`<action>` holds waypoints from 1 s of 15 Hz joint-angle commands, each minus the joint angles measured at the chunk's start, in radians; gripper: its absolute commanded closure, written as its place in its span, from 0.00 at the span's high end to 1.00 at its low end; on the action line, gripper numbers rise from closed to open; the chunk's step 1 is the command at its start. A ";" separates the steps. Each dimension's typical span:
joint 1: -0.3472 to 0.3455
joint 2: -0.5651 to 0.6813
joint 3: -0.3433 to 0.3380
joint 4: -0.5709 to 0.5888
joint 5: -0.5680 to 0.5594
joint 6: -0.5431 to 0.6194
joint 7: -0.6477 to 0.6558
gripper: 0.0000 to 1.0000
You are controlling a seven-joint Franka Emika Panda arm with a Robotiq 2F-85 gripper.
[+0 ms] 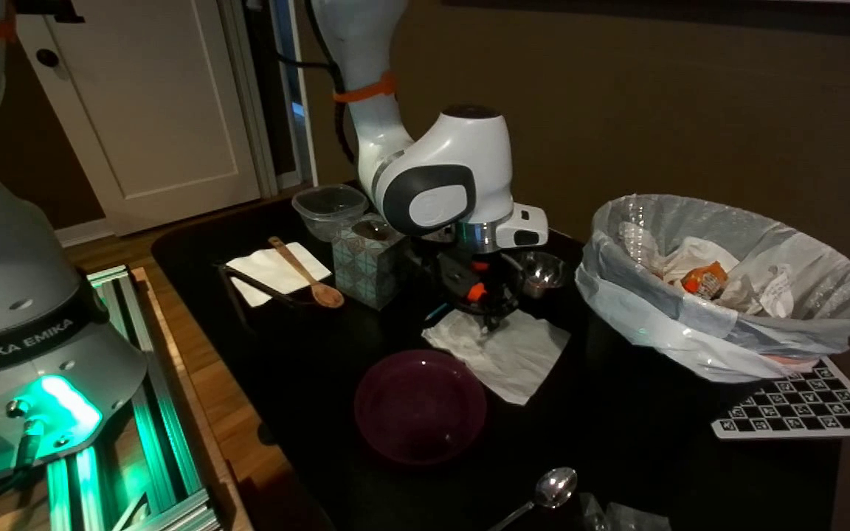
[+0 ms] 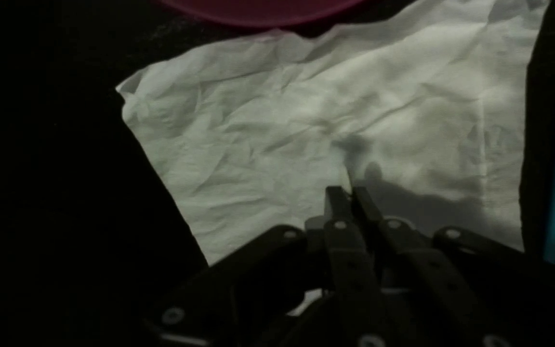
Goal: Put some contents from the bowl onto the white towel, then put the towel in the bin
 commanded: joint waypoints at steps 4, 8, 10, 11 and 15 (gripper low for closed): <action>-0.005 0.061 0.009 0.053 -0.003 0.044 0.063 0.62; -0.007 0.068 0.015 0.068 -0.001 0.044 0.077 0.91; -0.007 0.070 0.017 0.071 -0.001 0.043 0.081 1.00; -0.008 0.069 0.018 0.071 -0.002 0.042 0.081 1.00; -0.018 0.067 0.028 0.073 -0.003 0.039 0.075 0.67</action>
